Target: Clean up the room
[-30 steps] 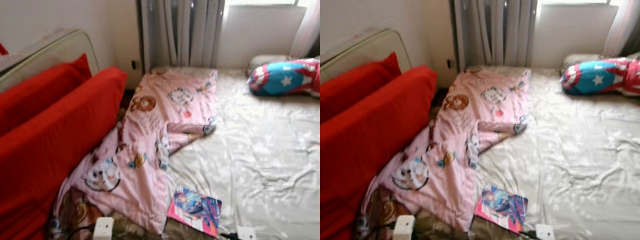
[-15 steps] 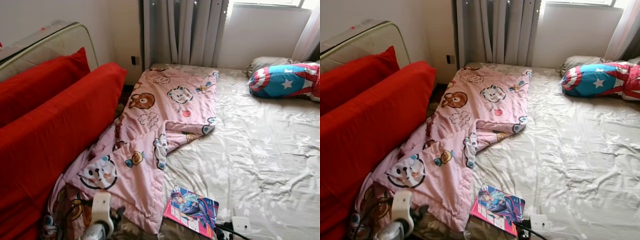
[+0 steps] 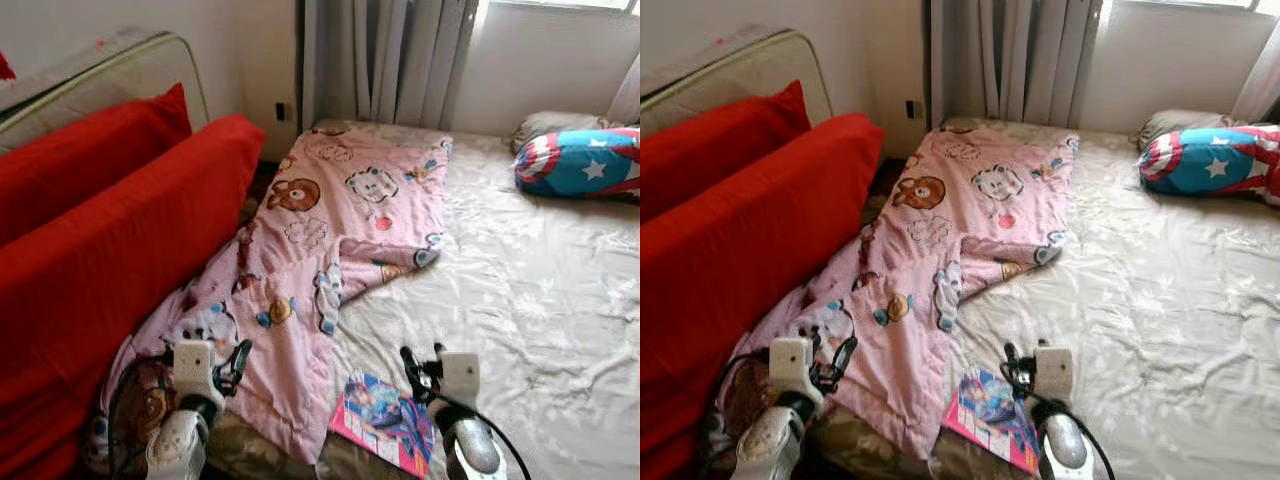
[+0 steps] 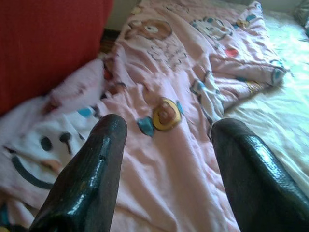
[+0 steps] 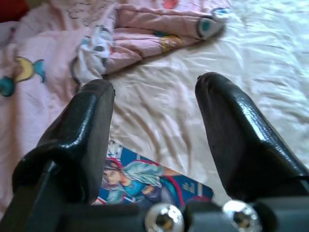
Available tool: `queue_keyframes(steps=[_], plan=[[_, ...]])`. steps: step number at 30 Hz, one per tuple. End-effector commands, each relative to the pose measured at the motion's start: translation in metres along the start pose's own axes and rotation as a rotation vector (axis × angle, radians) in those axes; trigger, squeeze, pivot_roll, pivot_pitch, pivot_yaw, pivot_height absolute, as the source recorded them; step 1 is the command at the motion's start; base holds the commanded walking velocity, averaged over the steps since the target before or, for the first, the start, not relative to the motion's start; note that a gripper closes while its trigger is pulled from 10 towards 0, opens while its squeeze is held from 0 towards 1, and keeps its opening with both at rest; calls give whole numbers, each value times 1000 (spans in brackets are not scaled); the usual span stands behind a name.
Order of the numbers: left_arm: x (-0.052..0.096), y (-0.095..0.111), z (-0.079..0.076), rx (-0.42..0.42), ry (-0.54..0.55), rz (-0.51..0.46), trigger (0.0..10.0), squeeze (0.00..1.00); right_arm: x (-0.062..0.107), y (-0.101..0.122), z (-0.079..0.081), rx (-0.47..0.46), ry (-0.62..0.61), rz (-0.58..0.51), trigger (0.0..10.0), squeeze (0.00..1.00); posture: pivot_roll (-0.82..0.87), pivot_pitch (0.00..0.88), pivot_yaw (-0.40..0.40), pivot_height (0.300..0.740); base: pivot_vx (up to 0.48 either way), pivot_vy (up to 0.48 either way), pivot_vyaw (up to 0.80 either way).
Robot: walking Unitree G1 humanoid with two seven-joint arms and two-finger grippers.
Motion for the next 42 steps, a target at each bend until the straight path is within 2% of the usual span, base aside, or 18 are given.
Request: queue_keyframes(steps=[1,5,9,14,23,27,30,33,42], plan=[[-2,5,-5,-10,-20,-26,10000,0,-3,9,-5,1,-23,-45,10000,0,-60,22,-49,740,0,0,0],[0,8,-9,9,-11,-41,10000,0,3,2,-6,6,-36,-17,10000,0,-57,30,-53,740,0,0,0],[0,13,-16,19,-15,-52,10000,0,3,0,2,-2,-37,13,10000,0,-63,32,-55,740,0,0,0],[-2,16,-19,27,-12,-61,10000,0,1,1,4,-2,-36,21,10000,0,-58,33,-53,710,0,0,0],[-2,16,-17,25,-8,-42,10000,0,2,-1,0,-2,-52,28,10000,0,-58,34,-45,705,0,0,0],[-3,15,-14,18,-5,-29,10000,0,3,-9,-1,11,-45,87,10000,0,-59,33,-44,705,0,0,0],[-4,16,-11,18,9,-29,10000,0,3,-10,-1,11,-42,84,10000,0,-60,29,-42,685,0,0,0],[-4,17,-9,17,11,-27,10000,0,3,-11,1,14,-28,83,10000,0,-54,26,-42,666,0,0,0],[-4,12,-13,24,3,-15,10000,0,4,-15,6,20,-3,105,10000,0,-58,14,-40,666,0,0,0]])
Point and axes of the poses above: a point about 5 cm out from each wrist's last joint towards the gripper, its own x axis pointing back from the gripper into the wrist, its own y axis along the axis of the wrist's last joint, z = x × y, the point moved 2 cm from there along -x, pointing out of the wrist towards the gripper, and after that the axes turned 12 degrees about x, right-handed, at the moved point
